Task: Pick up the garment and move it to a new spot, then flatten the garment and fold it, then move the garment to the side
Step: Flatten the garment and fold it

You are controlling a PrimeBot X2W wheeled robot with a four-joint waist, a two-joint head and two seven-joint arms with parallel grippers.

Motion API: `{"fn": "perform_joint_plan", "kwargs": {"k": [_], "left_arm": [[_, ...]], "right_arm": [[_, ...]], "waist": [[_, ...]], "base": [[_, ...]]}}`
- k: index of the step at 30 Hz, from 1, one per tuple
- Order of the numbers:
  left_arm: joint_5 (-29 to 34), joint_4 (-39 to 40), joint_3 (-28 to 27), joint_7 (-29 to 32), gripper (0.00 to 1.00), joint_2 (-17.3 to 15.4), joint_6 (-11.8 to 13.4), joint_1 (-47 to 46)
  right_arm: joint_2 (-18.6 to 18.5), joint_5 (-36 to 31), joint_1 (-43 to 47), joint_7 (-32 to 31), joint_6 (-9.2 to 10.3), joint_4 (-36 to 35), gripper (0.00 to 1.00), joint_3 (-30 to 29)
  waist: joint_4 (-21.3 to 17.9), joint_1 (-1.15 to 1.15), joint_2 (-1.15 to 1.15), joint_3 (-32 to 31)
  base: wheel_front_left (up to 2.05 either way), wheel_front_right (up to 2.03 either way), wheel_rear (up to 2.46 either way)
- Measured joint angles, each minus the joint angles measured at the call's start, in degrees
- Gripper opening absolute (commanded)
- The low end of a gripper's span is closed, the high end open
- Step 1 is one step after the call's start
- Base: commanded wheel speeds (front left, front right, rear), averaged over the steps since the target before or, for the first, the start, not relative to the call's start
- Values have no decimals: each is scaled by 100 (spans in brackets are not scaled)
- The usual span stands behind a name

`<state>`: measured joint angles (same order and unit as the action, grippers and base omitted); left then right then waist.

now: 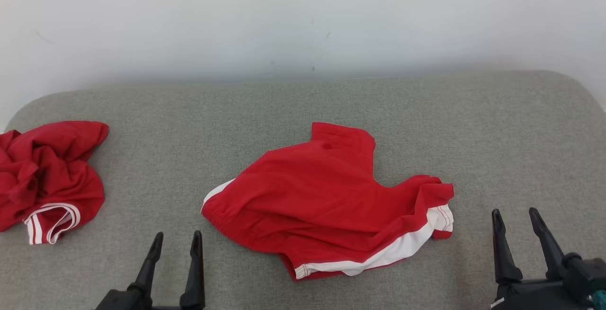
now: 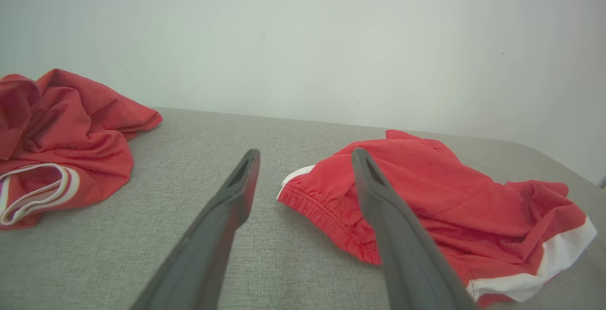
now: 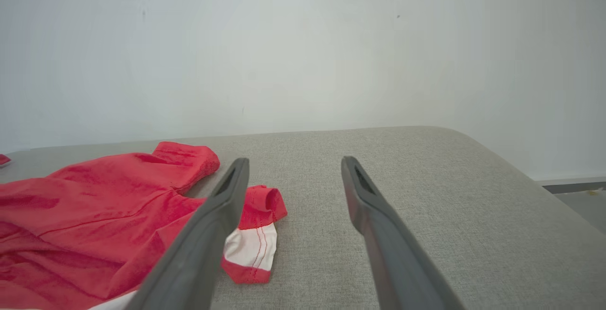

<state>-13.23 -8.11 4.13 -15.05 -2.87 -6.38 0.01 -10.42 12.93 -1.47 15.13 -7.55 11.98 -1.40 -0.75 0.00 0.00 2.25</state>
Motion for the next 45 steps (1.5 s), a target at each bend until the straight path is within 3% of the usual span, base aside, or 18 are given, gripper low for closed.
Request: {"fn": "perform_joint_plan", "kwargs": {"k": [17, 45], "left_arm": [[293, 62, -419, 0, 100, -2, -64, 383], [224, 35, -242, 0, 100, -1, -78, 378]], "right_arm": [[245, -42, 628, 0, 0, -356, 100, -192], [126, 131, 534, 0, 0, -577, 100, 301]], "waist": [[159, 0, 0, -197], [278, 0, 0, -206]], "base": [[0, 0, 0], [0, 0, 0]]}}
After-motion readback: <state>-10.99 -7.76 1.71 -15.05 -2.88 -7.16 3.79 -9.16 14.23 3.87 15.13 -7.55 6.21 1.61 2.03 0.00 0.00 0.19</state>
